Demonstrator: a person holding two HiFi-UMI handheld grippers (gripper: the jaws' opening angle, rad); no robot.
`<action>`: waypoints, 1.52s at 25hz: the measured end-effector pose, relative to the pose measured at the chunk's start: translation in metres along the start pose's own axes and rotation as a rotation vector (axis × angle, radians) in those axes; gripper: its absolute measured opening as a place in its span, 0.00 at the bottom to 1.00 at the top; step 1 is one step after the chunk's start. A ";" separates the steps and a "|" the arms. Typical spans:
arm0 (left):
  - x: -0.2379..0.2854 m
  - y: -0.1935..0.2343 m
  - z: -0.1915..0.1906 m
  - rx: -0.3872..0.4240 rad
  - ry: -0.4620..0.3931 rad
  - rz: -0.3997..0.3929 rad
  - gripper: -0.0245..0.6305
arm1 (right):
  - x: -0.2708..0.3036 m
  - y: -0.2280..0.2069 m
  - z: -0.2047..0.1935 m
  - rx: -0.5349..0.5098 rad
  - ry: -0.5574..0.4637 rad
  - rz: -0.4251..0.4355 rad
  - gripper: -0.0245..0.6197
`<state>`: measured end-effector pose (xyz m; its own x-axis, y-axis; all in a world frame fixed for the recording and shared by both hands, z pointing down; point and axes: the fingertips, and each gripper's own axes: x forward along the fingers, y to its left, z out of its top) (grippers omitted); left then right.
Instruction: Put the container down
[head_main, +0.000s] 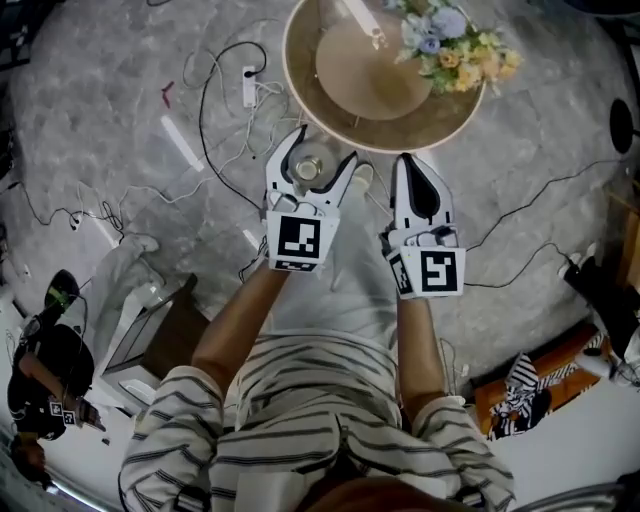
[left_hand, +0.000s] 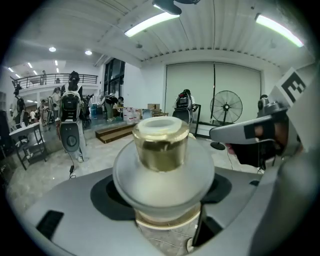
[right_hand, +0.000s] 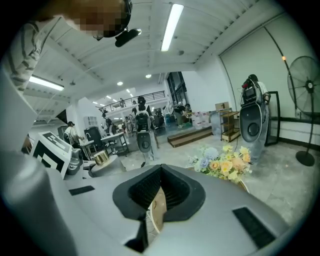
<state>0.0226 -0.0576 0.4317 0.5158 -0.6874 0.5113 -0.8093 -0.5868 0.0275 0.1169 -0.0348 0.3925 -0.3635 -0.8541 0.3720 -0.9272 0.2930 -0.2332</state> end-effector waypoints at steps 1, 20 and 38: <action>0.007 0.001 -0.004 0.001 0.000 -0.001 0.55 | 0.005 -0.002 -0.005 0.005 -0.004 0.004 0.05; 0.125 0.016 -0.114 0.015 0.070 -0.010 0.55 | 0.058 -0.046 -0.123 0.063 0.059 -0.059 0.05; 0.225 0.033 -0.194 0.056 0.145 0.005 0.55 | 0.084 -0.064 -0.174 0.087 0.102 -0.075 0.05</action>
<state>0.0570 -0.1489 0.7138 0.4624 -0.6238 0.6301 -0.7927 -0.6092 -0.0213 0.1297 -0.0505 0.5950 -0.3052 -0.8226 0.4797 -0.9423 0.1882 -0.2768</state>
